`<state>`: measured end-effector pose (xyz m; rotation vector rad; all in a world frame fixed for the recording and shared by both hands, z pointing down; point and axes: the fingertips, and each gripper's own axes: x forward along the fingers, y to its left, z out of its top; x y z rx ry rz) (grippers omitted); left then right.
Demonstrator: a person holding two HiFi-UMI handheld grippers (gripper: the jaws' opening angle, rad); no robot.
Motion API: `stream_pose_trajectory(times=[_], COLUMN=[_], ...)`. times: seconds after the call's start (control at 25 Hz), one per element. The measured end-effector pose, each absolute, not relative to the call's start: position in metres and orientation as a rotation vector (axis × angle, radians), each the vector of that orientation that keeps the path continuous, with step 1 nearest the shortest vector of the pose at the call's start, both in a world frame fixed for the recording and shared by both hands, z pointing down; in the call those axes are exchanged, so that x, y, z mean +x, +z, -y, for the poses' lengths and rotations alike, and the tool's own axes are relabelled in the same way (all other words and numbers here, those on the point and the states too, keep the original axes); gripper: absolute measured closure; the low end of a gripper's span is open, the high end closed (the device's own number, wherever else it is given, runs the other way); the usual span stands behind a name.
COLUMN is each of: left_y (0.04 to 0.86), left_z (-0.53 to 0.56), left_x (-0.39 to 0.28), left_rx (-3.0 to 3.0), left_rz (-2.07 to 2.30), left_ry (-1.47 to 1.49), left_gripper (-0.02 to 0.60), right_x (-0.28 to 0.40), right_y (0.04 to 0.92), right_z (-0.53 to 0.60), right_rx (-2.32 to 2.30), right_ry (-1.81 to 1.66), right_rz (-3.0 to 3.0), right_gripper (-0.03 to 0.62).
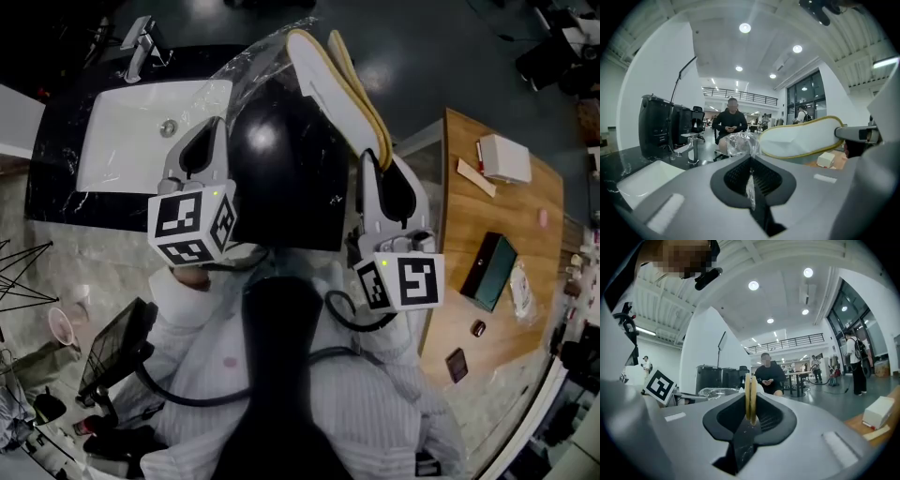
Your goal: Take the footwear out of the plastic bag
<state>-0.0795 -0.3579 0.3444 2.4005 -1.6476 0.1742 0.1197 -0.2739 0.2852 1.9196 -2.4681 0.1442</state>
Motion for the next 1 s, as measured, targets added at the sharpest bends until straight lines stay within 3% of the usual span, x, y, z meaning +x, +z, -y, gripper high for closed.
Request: stream_pose_trajectory(times=[1.0], left_y=[0.336], left_z=[0.346], left_x=[-0.056], left_rx=[2.465], left_rz=[1.555], left_ry=[0.127], left_gripper=[0.581], right_x=[0.124], right_y=[0.291], right_z=[0.267], right_rx=[1.902], right_ry=[0.245], right_rz=[2.519], right_gripper=[0.522])
